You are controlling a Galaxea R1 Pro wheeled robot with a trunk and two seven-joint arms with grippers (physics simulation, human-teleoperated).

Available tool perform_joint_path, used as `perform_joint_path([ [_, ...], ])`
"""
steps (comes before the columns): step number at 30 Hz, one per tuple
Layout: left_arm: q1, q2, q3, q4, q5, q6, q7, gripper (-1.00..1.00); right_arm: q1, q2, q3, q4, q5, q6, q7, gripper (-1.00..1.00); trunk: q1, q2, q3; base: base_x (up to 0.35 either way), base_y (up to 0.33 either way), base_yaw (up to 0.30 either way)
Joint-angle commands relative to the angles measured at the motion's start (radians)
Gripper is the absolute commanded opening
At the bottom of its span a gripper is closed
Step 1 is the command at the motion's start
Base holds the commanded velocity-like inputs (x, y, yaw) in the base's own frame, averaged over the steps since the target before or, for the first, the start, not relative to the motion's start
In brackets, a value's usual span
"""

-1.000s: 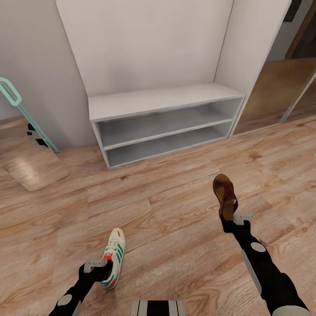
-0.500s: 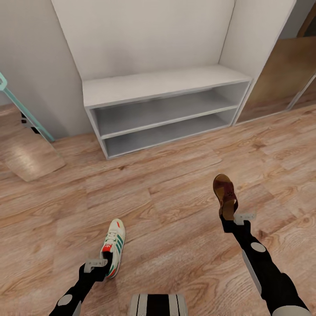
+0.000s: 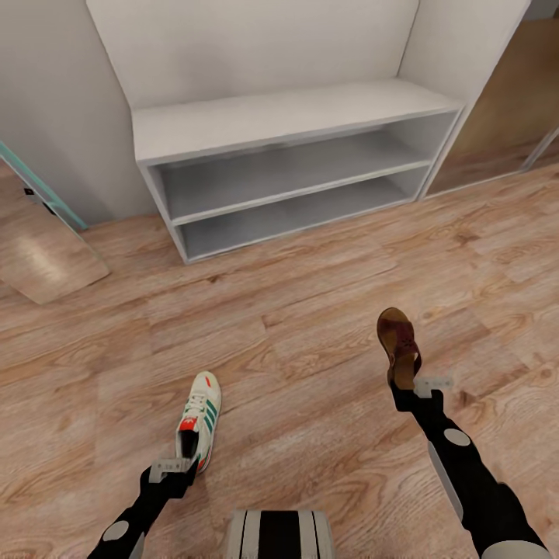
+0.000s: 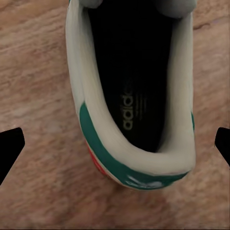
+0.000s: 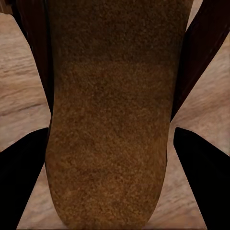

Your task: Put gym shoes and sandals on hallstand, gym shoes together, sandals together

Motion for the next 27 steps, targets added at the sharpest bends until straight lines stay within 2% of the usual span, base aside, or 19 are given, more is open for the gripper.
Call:
perform_joint_path([
  [1,-0.001,-0.001,0.009,0.000,-0.007,-0.004,-0.008,1.00,0.000,0.000,-0.002,-0.002,0.004,0.006,0.005,-1.00,0.000,-0.001,-0.006,0.000,0.000,0.000],
  [12,-0.001,-0.002,0.009,0.000,-0.007,-0.004,-0.008,1.00,0.000,0.000,-0.002,-0.015,0.004,0.006,0.005,-1.00,0.005,-0.003,-0.063,0.000,0.000,0.000],
  [27,-0.002,-0.001,0.010,-0.001,-0.004,-0.005,-0.007,1.00,0.000,0.000,-0.002,-0.015,0.005,0.006,0.005,-1.00,0.005,-0.003,-0.064,0.032,0.000,0.000],
])
